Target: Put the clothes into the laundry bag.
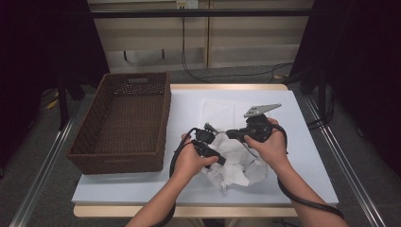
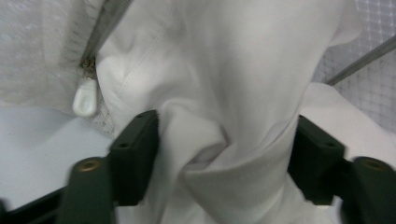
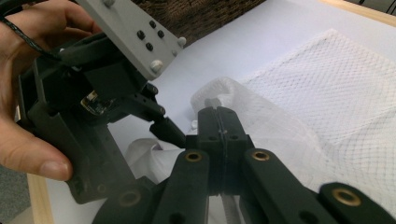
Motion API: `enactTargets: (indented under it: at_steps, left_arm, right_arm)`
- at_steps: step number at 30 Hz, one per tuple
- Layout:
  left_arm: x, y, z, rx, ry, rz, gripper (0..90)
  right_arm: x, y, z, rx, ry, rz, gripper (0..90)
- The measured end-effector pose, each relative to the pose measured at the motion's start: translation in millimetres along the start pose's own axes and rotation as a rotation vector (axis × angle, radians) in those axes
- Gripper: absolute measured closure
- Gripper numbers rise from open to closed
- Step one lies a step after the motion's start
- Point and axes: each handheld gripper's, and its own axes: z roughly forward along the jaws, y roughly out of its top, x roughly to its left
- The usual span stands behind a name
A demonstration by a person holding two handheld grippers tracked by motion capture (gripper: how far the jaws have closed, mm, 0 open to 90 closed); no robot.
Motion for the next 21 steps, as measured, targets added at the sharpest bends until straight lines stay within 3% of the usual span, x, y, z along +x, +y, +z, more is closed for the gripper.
enactTargets:
  at_steps: [7,10,15,21]
  left_arm:
    - [-5.3,0.0,0.0,0.024,0.023,0.028,56.5]
    - [-8.0,2.2,-2.5,0.021,0.012,0.043,64.1]
    - [-11.4,6.2,-13.8,0.006,-0.032,0.043,70.2]
    - [-17.1,10.6,-26.2,-0.013,-0.066,0.082,72.7]
  right_arm:
    - [0.3,-1.0,1.1,0.004,-0.001,0.004,90.0]
    - [0.3,-1.1,1.1,0.004,0.000,0.004,90.0]
    - [-0.4,-2.1,1.1,0.001,0.002,0.006,90.0]
    - [-0.9,-1.9,1.2,0.001,0.000,0.007,90.0]
